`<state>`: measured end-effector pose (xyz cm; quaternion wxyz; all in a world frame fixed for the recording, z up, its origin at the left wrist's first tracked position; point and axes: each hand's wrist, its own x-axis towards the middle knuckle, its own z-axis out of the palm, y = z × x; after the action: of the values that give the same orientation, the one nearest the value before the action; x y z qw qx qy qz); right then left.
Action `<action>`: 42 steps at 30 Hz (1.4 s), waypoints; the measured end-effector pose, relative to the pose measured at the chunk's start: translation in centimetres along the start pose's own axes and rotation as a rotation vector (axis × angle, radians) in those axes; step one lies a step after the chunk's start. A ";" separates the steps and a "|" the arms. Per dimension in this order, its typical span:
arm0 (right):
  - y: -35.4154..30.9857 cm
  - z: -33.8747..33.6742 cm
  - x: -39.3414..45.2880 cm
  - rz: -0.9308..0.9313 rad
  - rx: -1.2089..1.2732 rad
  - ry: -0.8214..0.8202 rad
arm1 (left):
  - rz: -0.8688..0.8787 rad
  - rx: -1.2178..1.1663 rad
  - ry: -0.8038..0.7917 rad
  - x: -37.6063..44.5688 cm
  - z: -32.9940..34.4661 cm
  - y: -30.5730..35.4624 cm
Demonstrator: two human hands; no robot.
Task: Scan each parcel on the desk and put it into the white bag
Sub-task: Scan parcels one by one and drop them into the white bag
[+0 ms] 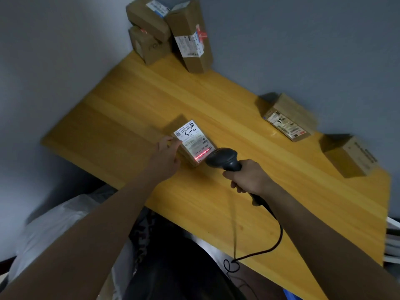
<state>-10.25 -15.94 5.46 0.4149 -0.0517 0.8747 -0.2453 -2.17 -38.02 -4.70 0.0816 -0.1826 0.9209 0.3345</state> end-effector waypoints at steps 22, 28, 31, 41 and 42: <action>6.1 2.8 0.5 -0.010 0.251 0.286 | 0.188 0.533 0.049 1.3 1.6 2.6; 5.4 6.1 -3.2 -0.159 0.193 0.202 | -0.157 0.303 0.337 -11.3 2.0 1.1; 3.9 9.1 -5.3 -0.247 0.097 0.110 | -0.361 0.190 0.382 -18.0 1.0 0.1; -2.9 20.5 -10.6 -0.476 -0.099 -0.105 | -0.805 0.046 0.581 -37.3 1.4 -9.0; -3.1 21.5 -10.8 -0.474 -0.105 -0.125 | -0.819 0.038 0.573 -38.6 2.1 -9.9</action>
<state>12.53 -23.76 2.99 0.3960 -0.2919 0.8223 -0.2861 37.25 -32.82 -1.58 -0.0470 -0.6121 0.7650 0.1946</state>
